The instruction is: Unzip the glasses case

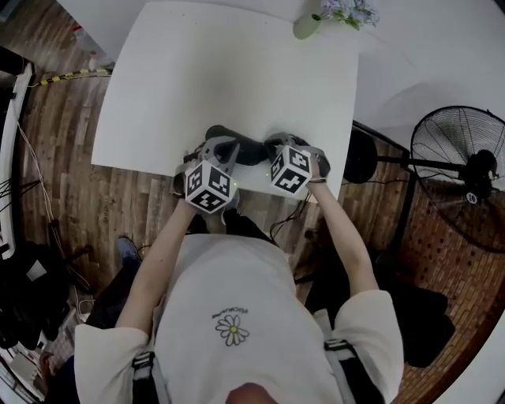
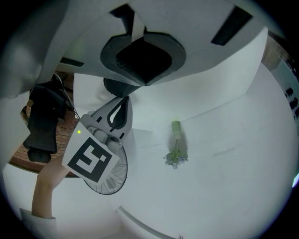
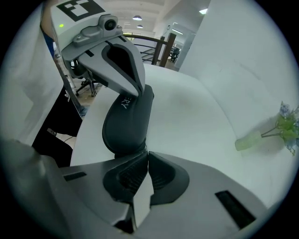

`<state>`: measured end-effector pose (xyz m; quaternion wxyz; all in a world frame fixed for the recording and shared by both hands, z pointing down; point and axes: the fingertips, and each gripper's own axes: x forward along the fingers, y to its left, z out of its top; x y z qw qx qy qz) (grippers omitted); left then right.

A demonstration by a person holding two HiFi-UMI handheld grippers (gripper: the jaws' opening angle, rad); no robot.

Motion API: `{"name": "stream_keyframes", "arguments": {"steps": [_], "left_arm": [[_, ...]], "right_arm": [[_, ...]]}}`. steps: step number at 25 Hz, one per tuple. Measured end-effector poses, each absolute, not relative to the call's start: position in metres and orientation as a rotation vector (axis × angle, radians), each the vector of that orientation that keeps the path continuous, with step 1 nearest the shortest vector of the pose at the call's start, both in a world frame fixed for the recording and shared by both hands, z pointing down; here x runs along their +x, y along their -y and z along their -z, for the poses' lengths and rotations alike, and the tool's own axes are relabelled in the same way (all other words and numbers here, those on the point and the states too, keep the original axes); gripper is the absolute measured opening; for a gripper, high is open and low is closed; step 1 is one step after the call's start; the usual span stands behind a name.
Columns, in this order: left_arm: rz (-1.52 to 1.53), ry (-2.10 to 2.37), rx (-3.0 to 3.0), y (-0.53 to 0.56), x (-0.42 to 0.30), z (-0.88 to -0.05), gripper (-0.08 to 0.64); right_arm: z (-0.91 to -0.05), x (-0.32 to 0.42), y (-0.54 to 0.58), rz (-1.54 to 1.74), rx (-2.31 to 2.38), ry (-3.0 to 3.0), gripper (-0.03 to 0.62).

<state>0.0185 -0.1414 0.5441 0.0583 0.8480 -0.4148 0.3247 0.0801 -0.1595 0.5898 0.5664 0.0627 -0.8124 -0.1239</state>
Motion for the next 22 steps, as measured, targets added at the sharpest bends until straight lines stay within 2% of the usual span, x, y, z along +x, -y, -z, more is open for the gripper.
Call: {"name": "stream_keyframes", "arguments": {"steps": [7,13,14,16,17,18,22], "left_arm": [[-0.977,1.287,2.549,0.142,0.015,-0.546,0.012],[-0.820,1.370,2.496,0.142,0.010,-0.531,0.012],[-0.784,1.409,2.498,0.141,0.006,-0.522,0.012],[-0.708,1.514,2.497,0.139,-0.007,-0.502,0.012],[-0.669,1.568,2.486,0.138,-0.015,-0.494,0.012],[-0.629,1.617,2.466,0.136,-0.023,-0.487,0.012],[-0.552,1.737,2.370,0.122,-0.054,-0.478,0.012]], "right_arm": [[-0.590,0.078,0.158,0.284,0.192,1.965,0.009],[-0.569,0.087,0.157,0.309,0.344,2.007,0.011],[-0.559,0.088,0.156,0.294,0.376,2.040,0.048],[-0.535,0.087,0.147,0.250,0.432,2.133,0.173],[-0.525,0.085,0.139,0.238,0.442,2.177,0.206],[-0.519,0.082,0.129,0.243,0.438,2.207,0.232],[-0.532,0.071,0.101,0.376,0.427,2.177,0.255]]}}
